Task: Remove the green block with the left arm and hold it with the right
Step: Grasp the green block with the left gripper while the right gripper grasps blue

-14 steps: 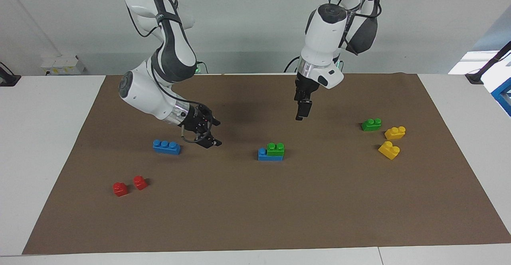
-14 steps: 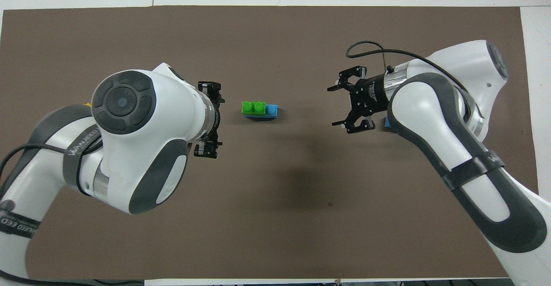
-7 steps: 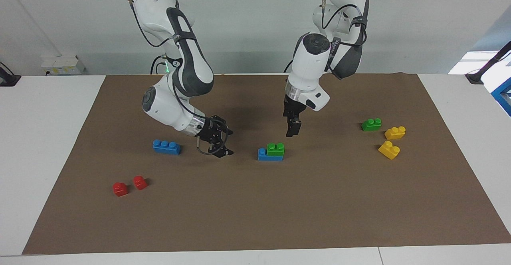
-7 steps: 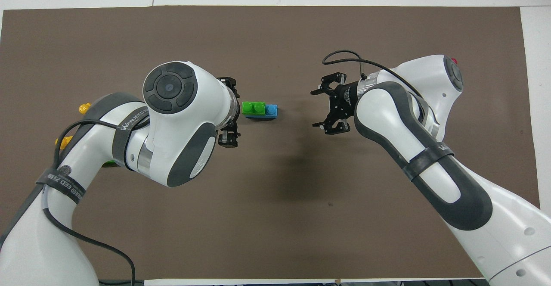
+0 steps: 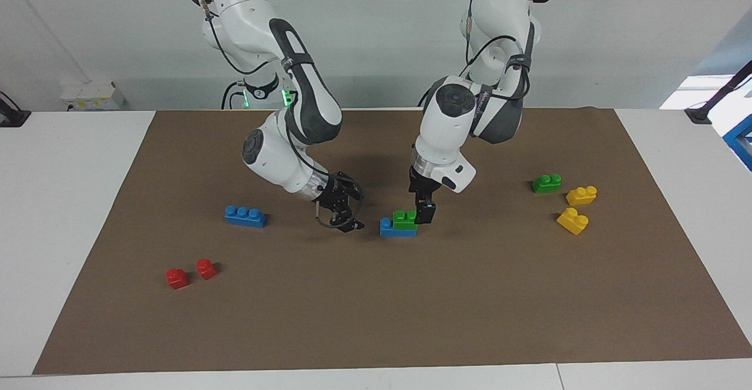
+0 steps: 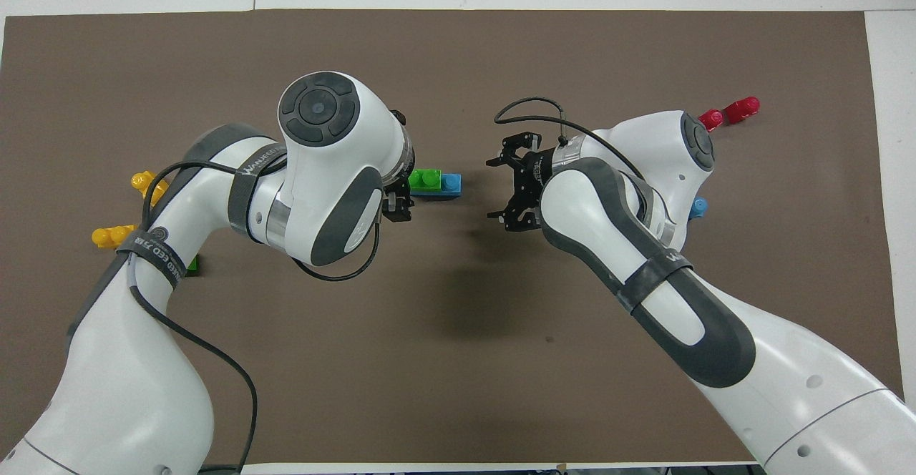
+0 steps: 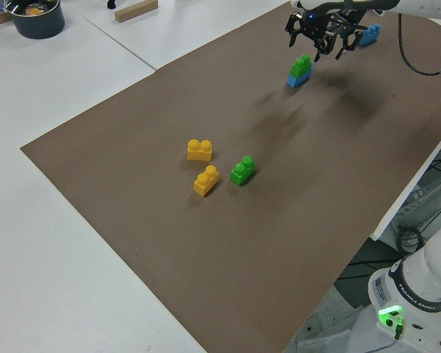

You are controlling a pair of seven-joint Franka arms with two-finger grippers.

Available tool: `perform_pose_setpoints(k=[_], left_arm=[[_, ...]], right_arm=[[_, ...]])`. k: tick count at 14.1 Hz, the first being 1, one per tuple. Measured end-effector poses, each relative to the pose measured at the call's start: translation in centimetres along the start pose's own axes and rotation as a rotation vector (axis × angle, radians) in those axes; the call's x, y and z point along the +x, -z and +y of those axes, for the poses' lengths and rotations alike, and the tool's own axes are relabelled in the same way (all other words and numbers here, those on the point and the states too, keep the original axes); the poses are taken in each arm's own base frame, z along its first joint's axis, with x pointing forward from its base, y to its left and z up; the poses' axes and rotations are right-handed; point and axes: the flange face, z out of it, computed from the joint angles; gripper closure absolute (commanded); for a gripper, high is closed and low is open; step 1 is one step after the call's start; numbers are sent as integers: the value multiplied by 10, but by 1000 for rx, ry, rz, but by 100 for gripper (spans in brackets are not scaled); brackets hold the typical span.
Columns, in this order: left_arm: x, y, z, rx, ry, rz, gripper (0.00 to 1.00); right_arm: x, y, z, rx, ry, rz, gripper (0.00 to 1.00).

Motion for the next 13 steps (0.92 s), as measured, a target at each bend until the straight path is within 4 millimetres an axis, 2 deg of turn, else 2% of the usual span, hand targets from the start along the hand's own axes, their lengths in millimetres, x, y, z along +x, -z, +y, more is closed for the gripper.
perform_pose_setpoints(k=[6,13], left_arm=[[3,-25,5,25,34,16,0],[0,-42,4,19,73,14,0]], right_arm=[[-12,-35,9,29,8,15,7],[-21,-49,5,70,16,18,7]])
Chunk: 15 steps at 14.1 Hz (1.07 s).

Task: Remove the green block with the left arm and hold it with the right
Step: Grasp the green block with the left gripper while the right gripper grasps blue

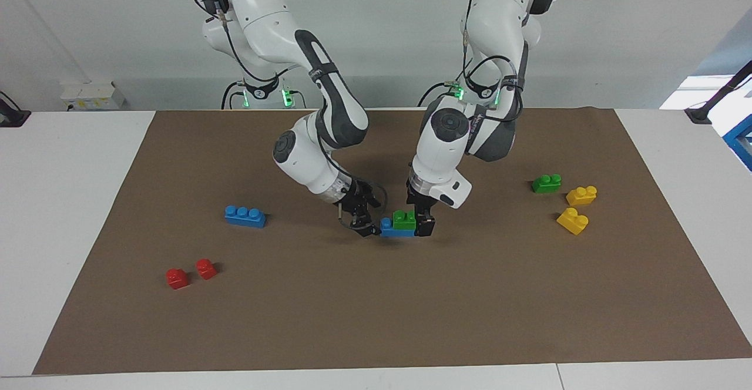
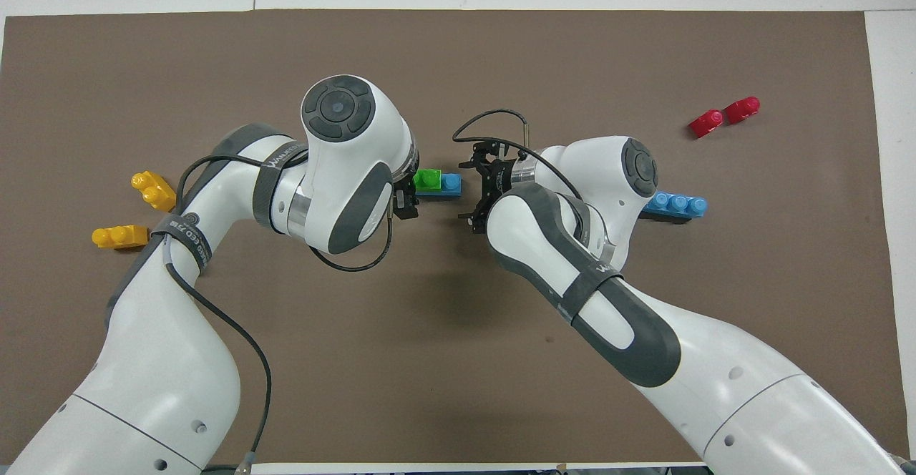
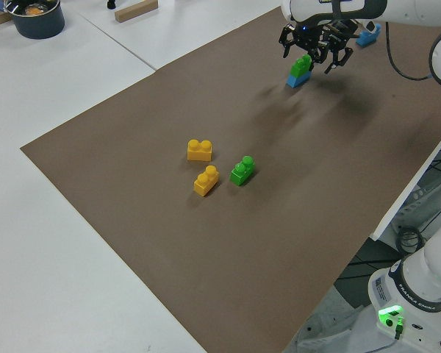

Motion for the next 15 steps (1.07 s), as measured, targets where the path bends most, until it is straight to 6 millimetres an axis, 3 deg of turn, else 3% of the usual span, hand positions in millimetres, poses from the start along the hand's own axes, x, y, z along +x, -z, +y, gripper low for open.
perform_pose_setpoints(k=[11,15], left_arm=[[-4,-10,-7,9,-7,12,0],[-4,-11,-7,10,-7,13,0]], right_arm=[[1,-15,-23,47,-22,-20,7],[-10,-34,-16,51,-4,-13,12]])
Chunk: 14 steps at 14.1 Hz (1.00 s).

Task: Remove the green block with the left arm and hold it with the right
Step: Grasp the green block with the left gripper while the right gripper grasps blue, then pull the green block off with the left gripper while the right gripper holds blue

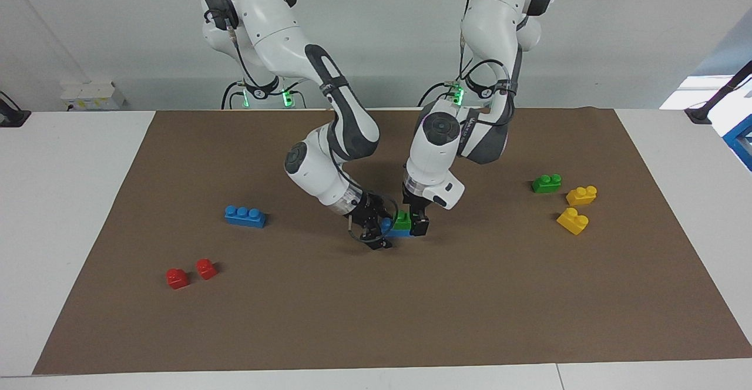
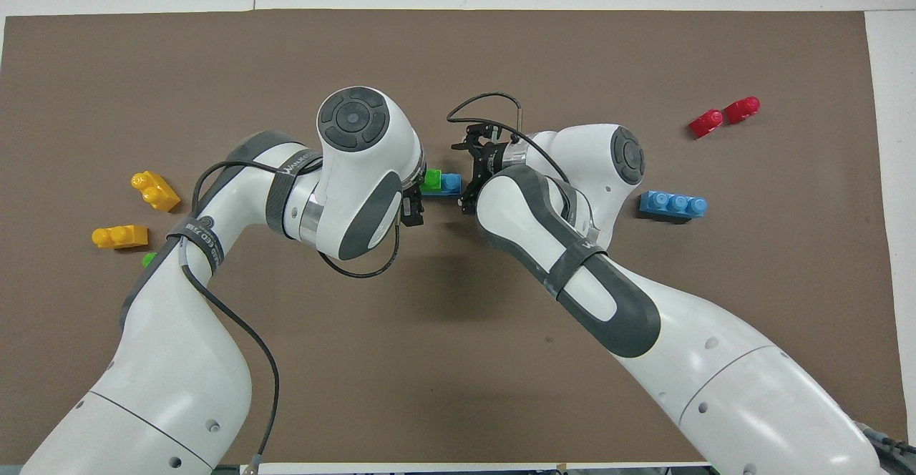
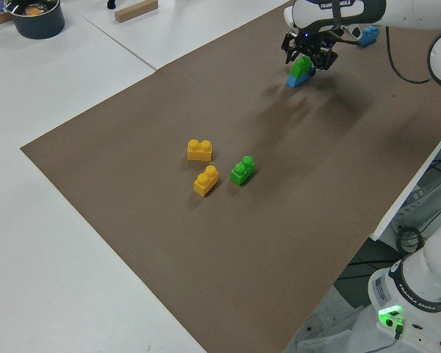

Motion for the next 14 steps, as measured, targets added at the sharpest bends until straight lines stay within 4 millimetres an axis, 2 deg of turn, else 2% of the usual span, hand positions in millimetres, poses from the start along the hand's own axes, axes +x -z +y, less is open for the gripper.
perform_pose_setpoints(k=[2,5,6,13,14], left_arm=[[0,0,0,0,0,0,0],[1,-2,-1,4,0,3,0],[1,-2,-1,4,0,3,0],[1,-2,-1,3,19,2,0],[0,-2,-1,-1,25,0,7]], right_arm=[[1,-2,0,4,-1,3,42],[2,-1,-1,7,-2,4,80],[2,-1,-2,7,-2,4,100],[3,-1,-2,9,5,5,100],[3,-1,-2,9,5,5,100]])
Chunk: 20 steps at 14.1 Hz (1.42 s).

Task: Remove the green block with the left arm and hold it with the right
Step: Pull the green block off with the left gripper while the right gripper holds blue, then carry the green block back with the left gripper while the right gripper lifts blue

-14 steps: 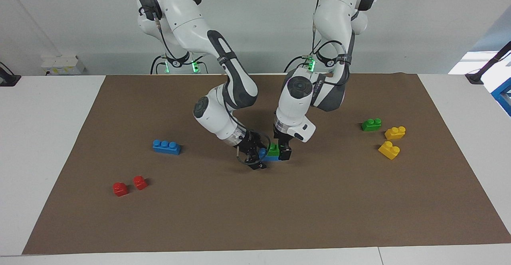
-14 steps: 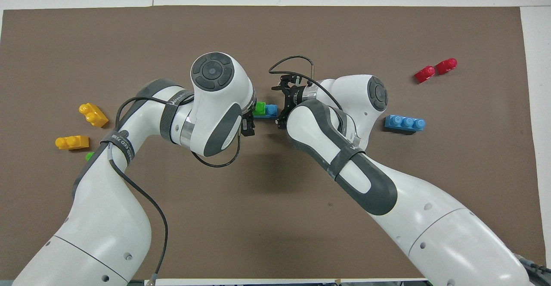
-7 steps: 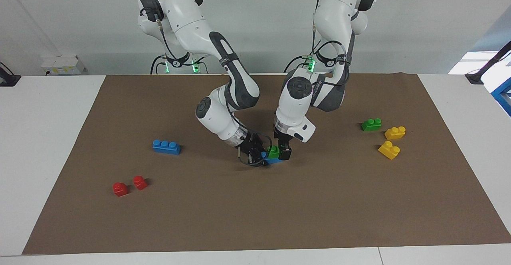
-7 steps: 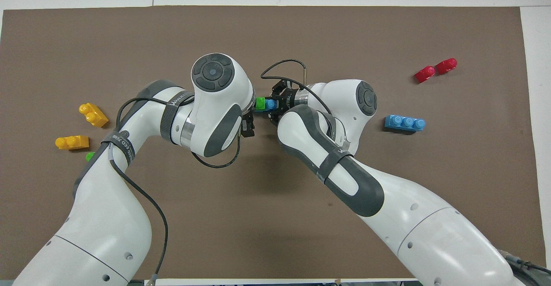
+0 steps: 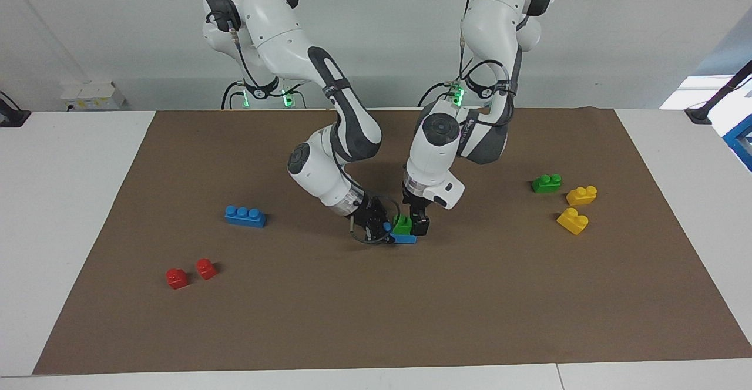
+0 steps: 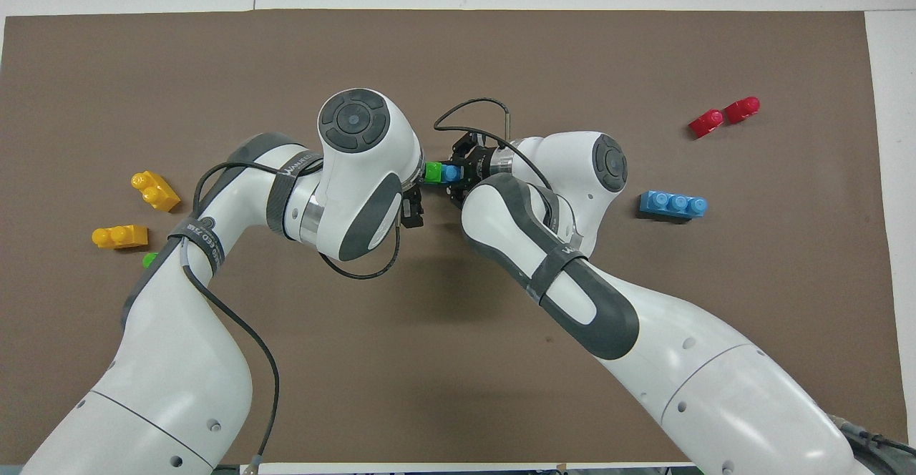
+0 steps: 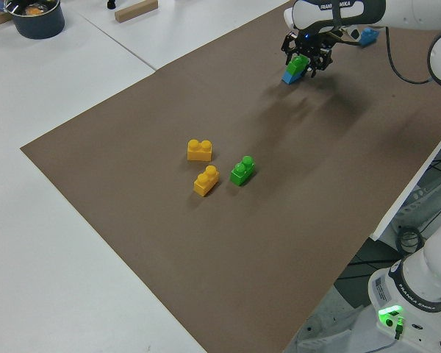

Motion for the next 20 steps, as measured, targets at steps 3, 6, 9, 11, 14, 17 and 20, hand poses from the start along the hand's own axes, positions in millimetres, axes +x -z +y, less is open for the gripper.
perform_pose_setpoints(k=[3,6,9,11,14,17,20], left_arm=[[-1,1,2,-19,15,-10,56],[0,1,5,-67,33,1,100],[0,2,6,-86,9,9,100],[0,2,6,-87,6,9,100],[3,16,8,-101,10,3,100],[11,70,7,-131,23,-8,100],[32,133,2,-154,39,-7,100]], right_arm=[[0,0,0,0,0,0,100],[0,0,0,-1,3,0,100],[0,0,0,0,15,0,100],[-1,0,0,0,16,-1,100],[-7,3,-4,11,22,-10,100],[-7,2,-4,10,22,-10,100],[-2,-2,-4,5,16,-5,100]])
